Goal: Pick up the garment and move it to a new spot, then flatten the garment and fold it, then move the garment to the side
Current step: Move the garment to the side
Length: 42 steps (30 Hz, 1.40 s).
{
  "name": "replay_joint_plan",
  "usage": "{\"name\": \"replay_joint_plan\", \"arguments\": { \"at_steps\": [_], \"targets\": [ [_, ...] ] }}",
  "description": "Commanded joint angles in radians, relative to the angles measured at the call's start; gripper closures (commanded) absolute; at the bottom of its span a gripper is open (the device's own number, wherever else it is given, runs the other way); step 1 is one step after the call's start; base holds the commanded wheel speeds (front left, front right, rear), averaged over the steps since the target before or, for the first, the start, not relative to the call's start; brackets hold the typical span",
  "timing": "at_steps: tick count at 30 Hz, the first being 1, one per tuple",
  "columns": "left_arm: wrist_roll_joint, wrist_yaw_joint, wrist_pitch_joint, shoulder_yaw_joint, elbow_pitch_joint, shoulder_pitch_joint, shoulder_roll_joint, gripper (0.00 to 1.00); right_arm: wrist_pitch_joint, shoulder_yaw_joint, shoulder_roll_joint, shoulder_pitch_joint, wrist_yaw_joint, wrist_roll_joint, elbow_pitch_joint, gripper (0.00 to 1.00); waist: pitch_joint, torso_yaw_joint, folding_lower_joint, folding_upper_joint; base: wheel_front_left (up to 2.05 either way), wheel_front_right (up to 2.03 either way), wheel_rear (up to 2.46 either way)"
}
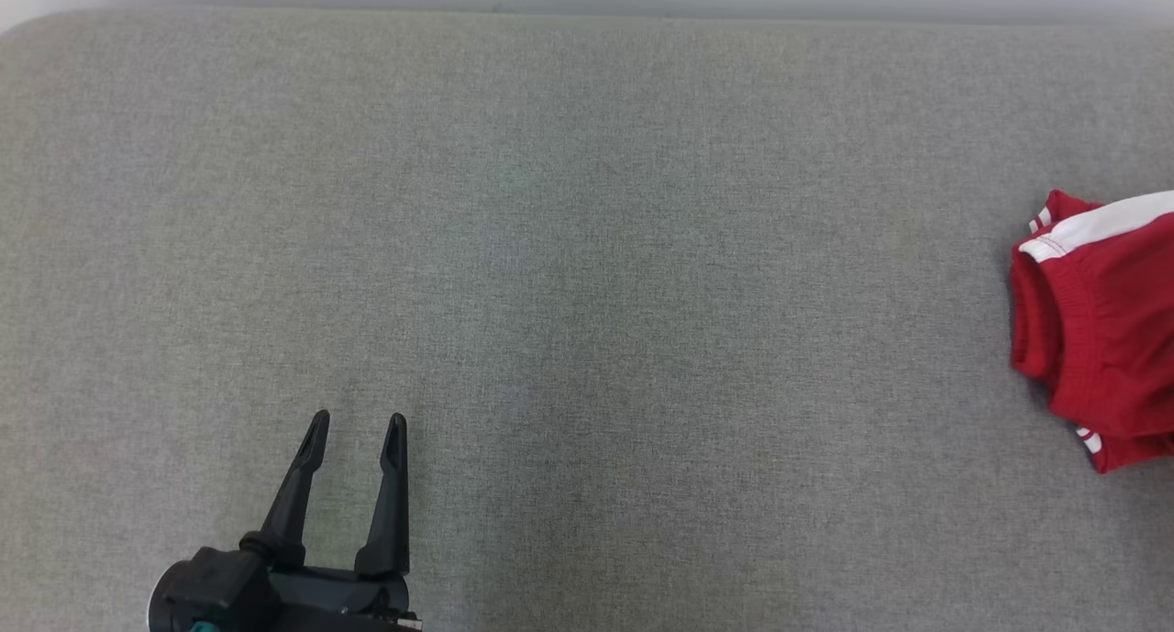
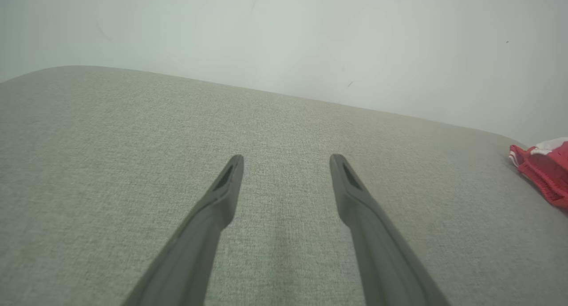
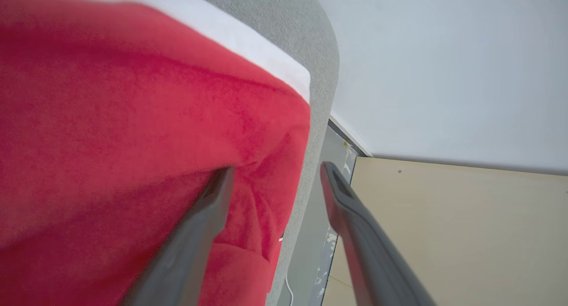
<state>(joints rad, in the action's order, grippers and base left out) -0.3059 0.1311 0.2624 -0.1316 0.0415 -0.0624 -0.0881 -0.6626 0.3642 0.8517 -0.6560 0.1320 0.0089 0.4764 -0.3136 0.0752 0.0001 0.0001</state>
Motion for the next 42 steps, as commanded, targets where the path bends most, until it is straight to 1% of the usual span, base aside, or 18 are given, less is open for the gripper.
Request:
{"name": "replay_joint_plan", "arguments": {
  "at_steps": [1,4,5,6,9,10,12,17,21,24,27,29,37,42],
  "targets": [
    [0.009,-0.002,0.003,-0.001,-0.003,-0.008,-0.002,0.0,0.011,-0.011,-0.017,0.002,-0.003,0.001,0.004,0.0,0.008,-0.004,-0.0001,-0.0001,0.0,0.0,0.0],
    [0.007,-0.002,0.003,0.007,-0.015,-0.006,0.002,0.0,0.032,-0.027,-0.031,0.017,-0.003,0.008,-0.005,0.0,0.019,-0.007,-0.0001,-0.0001,0.0,0.0,0.0],
    [-0.02,-0.002,0.003,0.017,-0.021,-0.001,0.008,0.0,0.046,-0.048,-0.042,0.024,-0.003,0.019,-0.009,0.0,0.026,-0.008,-0.0001,-0.0001,0.0,0.0,0.0],
    [-0.004,-0.001,0.003,0.023,-0.019,0.008,0.007,0.0,0.064,-0.064,-0.05,0.032,-0.003,0.024,-0.018,0.0,0.033,-0.009,-0.0001,-0.0001,0.0,0.0,0.0],
    [-0.024,-0.001,0.003,0.014,-0.05,0.023,0.01,0.0,0.137,-0.127,-0.084,0.07,-0.003,0.056,-0.054,0.0,0.06,-0.013,-0.0001,-0.0001,0.0,0.0,0.0],
    [-0.02,-0.004,0.003,0.039,-0.052,0.031,0.009,0.0,0.167,-0.15,-0.097,0.087,-0.003,0.069,-0.066,0.0,0.07,-0.014,-0.0001,-0.0001,0.0,0.0,0.0],
    [-0.015,-0.003,0.003,0.057,-0.056,0.043,0.016,0.0,0.22,-0.195,-0.126,0.124,-0.003,0.094,-0.095,0.0,0.091,-0.015,-0.0001,-0.0001,0.0,0.0,0.0],
    [-0.014,-0.003,0.003,0.09,-0.036,0.058,0.026,0.0,0.334,-0.295,-0.242,0.243,-0.003,0.126,-0.184,0.0,0.147,-0.019,-0.0001,-0.0001,0.0,0.0,0.0],
    [-0.025,-0.003,0.003,0.098,-0.021,0.064,0.032,0.0,0.414,-0.368,-0.369,0.341,-0.003,0.14,-0.261,0.0,0.185,-0.023,-0.0001,-0.0001,0.0,0.0,0.0],
    [-0.03,-0.002,0.003,0.107,-0.01,0.065,0.034,0.0,0.477,-0.404,-0.47,0.405,-0.003,0.138,-0.313,0.0,0.213,-0.027,-0.0001,-0.0001,0.0,0.0,0.0],
    [-0.033,-0.002,0.003,0.115,-0.002,0.072,0.036,0.0,0.54,-0.408,-0.55,0.465,-0.003,0.135,-0.357,0.0,0.235,-0.032,-0.0001,-0.0001,0.0,0.0,0.0],
    [-0.037,-0.002,0.003,0.123,0.0,0.077,0.036,0.0,0.577,-0.396,-0.588,0.498,-0.003,0.134,-0.381,0.0,0.246,-0.037,-0.0001,-0.0001,0.0,0.0,0.0],
    [-0.041,-0.002,0.003,0.122,0.047,0.102,0.037,0.0,0.688,-0.4,-0.712,0.571,-0.003,0.122,-0.37,0.0,0.298,-0.058,-0.0001,-0.0001,0.0,0.0,0.0],
    [-0.037,-0.002,0.003,0.115,0.059,0.122,0.036,0.0,0.774,-0.393,-0.764,0.606,-0.003,0.111,-0.347,0.0,0.332,-0.061,-0.0001,-0.0001,0.0,0.0,0.0]
  ]
}}
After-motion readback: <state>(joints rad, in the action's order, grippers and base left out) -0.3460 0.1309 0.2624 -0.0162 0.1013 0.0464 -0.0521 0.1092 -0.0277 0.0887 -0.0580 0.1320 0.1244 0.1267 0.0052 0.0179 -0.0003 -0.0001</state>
